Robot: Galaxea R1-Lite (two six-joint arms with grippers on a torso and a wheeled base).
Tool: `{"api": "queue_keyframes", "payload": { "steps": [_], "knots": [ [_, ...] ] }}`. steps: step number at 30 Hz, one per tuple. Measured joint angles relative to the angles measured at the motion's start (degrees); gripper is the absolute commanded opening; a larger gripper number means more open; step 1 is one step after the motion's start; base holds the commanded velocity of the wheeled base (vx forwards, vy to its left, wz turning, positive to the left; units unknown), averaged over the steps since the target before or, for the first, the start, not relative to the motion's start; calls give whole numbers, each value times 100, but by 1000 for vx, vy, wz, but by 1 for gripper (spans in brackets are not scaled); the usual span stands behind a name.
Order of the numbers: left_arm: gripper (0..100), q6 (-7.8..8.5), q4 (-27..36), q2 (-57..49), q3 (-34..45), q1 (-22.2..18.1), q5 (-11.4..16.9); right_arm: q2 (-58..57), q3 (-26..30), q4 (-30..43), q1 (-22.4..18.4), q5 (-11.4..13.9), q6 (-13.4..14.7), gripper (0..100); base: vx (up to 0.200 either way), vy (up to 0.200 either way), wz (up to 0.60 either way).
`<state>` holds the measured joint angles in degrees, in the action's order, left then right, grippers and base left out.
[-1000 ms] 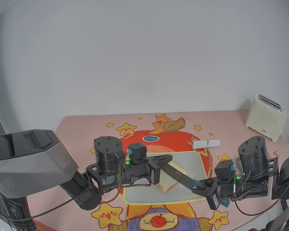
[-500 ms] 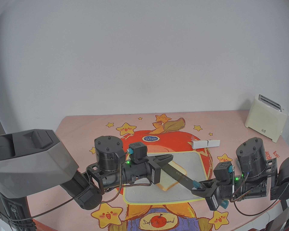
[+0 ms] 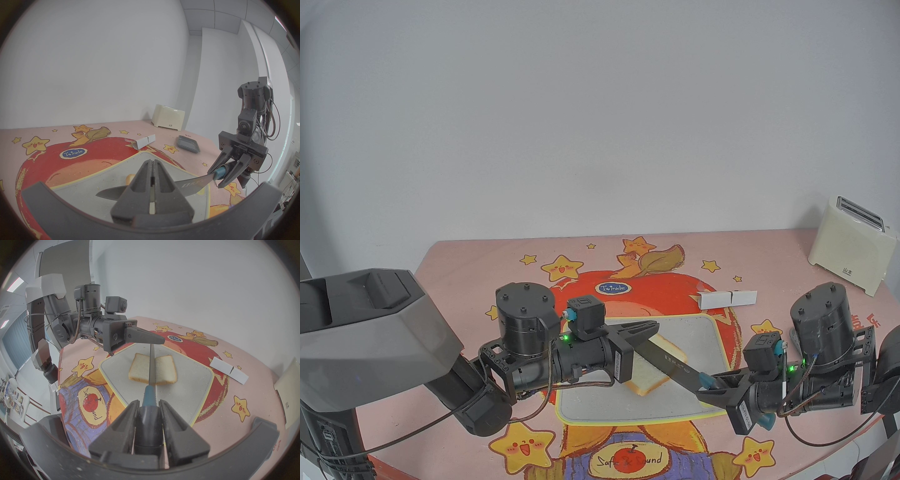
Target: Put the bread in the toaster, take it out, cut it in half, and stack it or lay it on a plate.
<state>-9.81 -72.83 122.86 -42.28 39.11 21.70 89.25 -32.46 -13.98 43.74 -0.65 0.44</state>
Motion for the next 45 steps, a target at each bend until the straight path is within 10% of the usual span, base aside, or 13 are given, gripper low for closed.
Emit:
{"api": "queue_keyframes", "payload": {
  "steps": [45],
  "knots": [
    [0, 0, -55, 63, -6, -69, 16, 177, -61, 77, -44, 182, 278, 0, 0, 0, 0]
  ]
}}
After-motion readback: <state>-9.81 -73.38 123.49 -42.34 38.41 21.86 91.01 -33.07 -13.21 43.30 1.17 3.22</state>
